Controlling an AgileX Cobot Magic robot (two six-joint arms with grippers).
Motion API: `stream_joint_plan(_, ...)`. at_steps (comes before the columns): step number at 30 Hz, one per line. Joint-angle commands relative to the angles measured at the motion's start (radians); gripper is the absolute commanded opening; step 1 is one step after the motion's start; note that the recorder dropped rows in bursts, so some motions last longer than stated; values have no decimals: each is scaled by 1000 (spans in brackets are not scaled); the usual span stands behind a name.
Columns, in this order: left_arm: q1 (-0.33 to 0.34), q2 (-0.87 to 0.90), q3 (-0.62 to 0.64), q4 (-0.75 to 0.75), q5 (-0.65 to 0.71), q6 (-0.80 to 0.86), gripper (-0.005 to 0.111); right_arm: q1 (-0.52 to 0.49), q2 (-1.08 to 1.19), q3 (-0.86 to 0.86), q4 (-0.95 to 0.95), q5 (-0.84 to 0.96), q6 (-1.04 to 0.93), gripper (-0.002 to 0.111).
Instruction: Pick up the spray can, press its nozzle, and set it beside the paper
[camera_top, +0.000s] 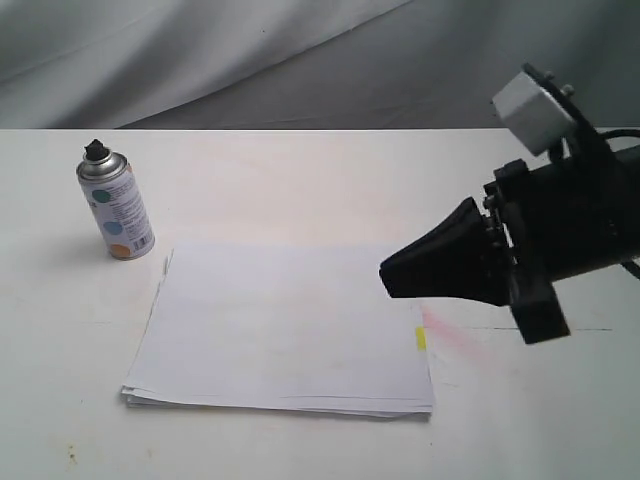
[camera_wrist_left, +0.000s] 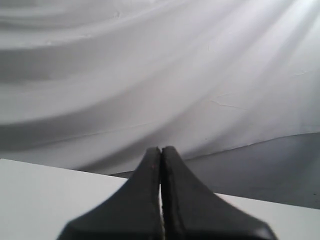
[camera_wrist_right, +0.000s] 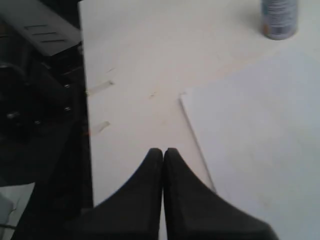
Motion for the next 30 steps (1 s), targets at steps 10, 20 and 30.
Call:
stream_joint_plan(10, 2, -275, 194, -72, -12, 28, 0, -8, -483, 2, -33, -53, 93, 0)
stream_joint_plan(20, 2, -274, 194, -379, 90, 24, 0, -8, -889, 2, -330, -61, 428, 0)
stream_joint_plan(30, 2, -274, 272, -495, 92, 24, 0, -8, -1187, 181, -421, -76, 616, 0)
